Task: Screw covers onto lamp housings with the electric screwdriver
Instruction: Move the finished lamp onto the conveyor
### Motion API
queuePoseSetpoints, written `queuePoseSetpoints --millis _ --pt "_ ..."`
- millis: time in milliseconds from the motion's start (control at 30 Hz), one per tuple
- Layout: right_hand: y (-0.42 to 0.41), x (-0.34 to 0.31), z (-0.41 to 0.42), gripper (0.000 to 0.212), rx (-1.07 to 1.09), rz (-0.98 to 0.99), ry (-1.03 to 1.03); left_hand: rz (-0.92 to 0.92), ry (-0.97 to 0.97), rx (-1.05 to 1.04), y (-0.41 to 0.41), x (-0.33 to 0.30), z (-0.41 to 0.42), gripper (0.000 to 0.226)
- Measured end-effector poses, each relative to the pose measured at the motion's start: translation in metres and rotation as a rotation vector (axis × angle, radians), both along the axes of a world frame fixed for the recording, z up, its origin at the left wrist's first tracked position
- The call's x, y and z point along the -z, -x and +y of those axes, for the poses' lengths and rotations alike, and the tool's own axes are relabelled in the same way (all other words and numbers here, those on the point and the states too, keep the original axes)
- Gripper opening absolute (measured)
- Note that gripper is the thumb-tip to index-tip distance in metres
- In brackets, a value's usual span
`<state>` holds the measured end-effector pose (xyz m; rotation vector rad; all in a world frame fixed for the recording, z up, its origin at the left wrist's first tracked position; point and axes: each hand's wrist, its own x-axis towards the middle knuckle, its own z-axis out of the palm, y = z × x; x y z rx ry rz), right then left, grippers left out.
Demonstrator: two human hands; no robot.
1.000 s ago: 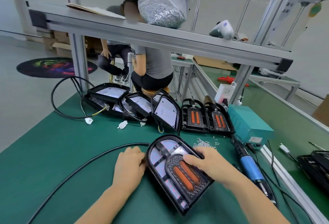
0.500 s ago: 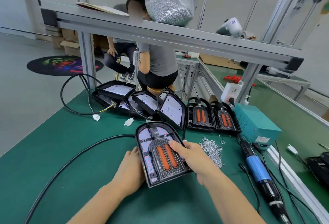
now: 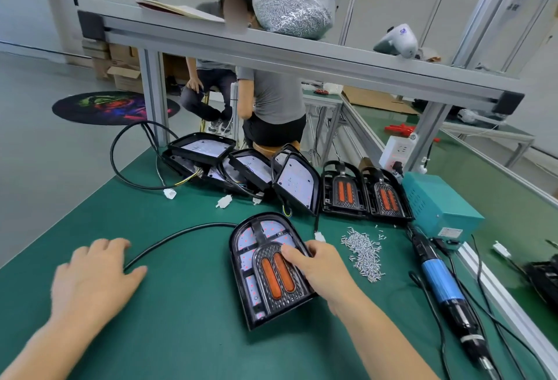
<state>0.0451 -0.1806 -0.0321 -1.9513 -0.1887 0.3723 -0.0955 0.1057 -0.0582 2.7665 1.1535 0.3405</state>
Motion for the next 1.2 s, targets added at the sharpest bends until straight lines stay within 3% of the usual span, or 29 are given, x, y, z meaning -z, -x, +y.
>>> queuePoseSetpoints --millis 200,300,467,600,800,1000,1200 --pt "-0.005 -0.001 -0.001 0.040 0.041 0.048 0.045 -0.049 0.182 0.009 0.014 0.019 0.032 0.055" --pt "-0.004 0.000 0.000 0.046 0.035 0.048 0.069 -0.064 0.216 0.004 0.029 0.024 0.046 0.039" --pt "-0.007 0.002 -0.003 0.054 0.042 0.046 0.115 0.147 0.190 -0.005 0.024 0.015 0.040 0.026" --pt "-0.013 -0.007 -0.008 0.049 0.013 0.020 0.158 0.174 0.174 0.020 0.005 -0.012 0.023 0.016" --pt "-0.011 -0.010 -0.019 0.027 -0.054 -0.022 0.208 0.223 0.209 0.067 -0.010 -0.031 0.003 0.033" --pt "0.003 -0.006 0.001 0.027 -0.103 -0.044 0.253 0.292 0.268 0.064 0.003 -0.037 0.014 0.018" --pt "0.007 -0.011 0.004 0.051 -0.103 -0.105 0.332 -0.027 0.770 0.135 -0.005 -0.044 0.007 0.022"
